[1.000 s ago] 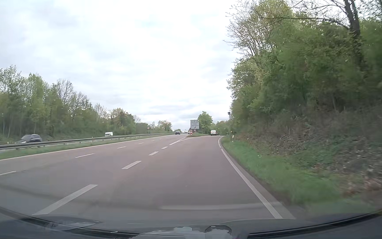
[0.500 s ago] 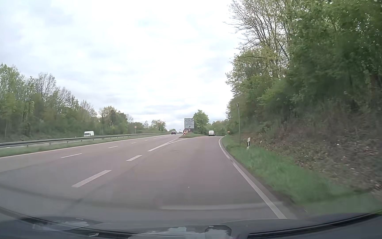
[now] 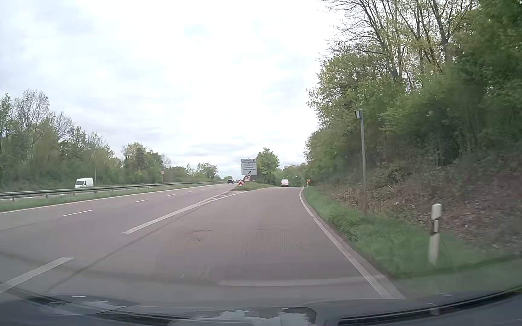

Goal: Follow the waypoints while adhering to traffic rules and regulations

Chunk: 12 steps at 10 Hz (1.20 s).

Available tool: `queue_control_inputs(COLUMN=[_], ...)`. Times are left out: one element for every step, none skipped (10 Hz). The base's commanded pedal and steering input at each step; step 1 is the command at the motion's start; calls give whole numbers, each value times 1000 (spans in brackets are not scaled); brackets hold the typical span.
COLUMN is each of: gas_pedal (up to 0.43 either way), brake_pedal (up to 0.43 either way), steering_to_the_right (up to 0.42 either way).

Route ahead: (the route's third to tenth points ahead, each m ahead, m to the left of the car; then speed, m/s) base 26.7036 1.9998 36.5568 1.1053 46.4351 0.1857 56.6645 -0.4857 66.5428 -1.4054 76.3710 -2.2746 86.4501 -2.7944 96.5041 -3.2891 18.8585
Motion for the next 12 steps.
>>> queue_control_inputs(gas_pedal=[0, 0, 0, 0, 0, 0, 0, 0, 0, 0, 0, 0], brake_pedal=[0, 0, 0, 0, 0, 0, 0, 0, 0, 0, 0, 0], steering_to_the_right=[12, 12, 12, 11, 10, 9, 9, 9, 8, 9, 9, 8])
